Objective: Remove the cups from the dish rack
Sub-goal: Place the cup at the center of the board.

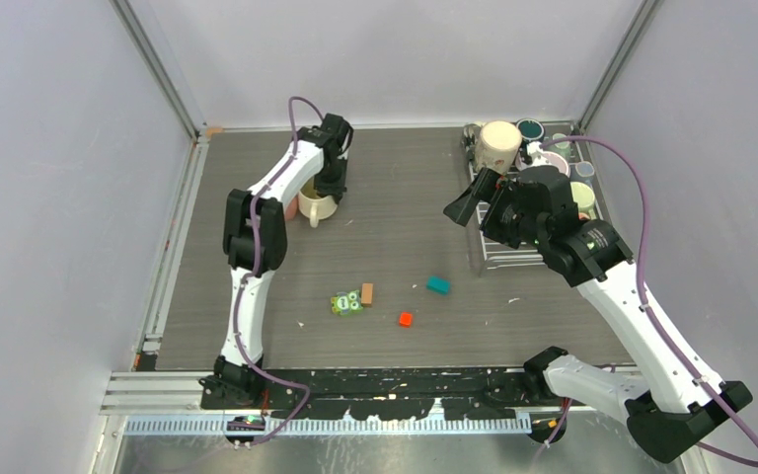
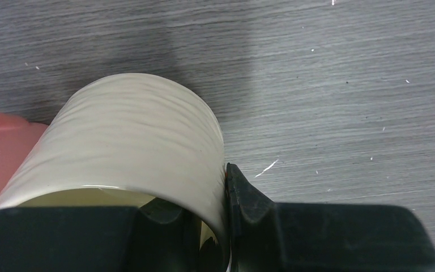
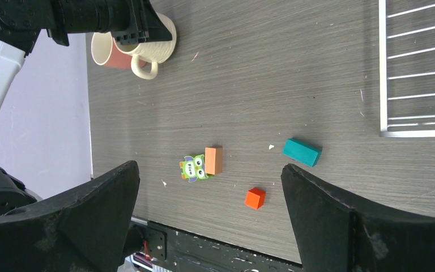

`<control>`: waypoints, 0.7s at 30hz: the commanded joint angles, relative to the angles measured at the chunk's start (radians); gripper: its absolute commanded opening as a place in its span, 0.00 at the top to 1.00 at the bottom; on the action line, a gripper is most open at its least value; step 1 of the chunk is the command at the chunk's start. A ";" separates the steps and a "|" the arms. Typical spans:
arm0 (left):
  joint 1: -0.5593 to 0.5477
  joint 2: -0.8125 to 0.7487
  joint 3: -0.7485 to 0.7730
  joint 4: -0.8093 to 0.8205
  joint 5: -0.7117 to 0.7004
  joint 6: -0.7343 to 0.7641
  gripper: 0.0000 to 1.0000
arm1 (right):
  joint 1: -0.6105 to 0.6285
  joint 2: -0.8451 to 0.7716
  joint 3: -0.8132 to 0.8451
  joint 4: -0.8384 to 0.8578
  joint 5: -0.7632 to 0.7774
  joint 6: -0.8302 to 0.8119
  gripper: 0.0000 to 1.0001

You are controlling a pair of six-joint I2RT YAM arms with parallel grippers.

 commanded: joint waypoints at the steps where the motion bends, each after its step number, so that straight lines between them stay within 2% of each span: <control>1: 0.008 -0.021 0.026 0.055 -0.002 0.013 1.00 | 0.000 -0.001 0.043 0.016 -0.003 -0.026 0.00; 19: 0.011 0.034 0.010 0.063 0.003 0.002 1.00 | 0.000 0.005 0.028 0.003 -0.006 -0.048 0.00; 21: 0.011 0.037 0.009 0.060 0.002 0.003 0.96 | 0.000 0.008 0.027 0.002 -0.006 -0.050 0.00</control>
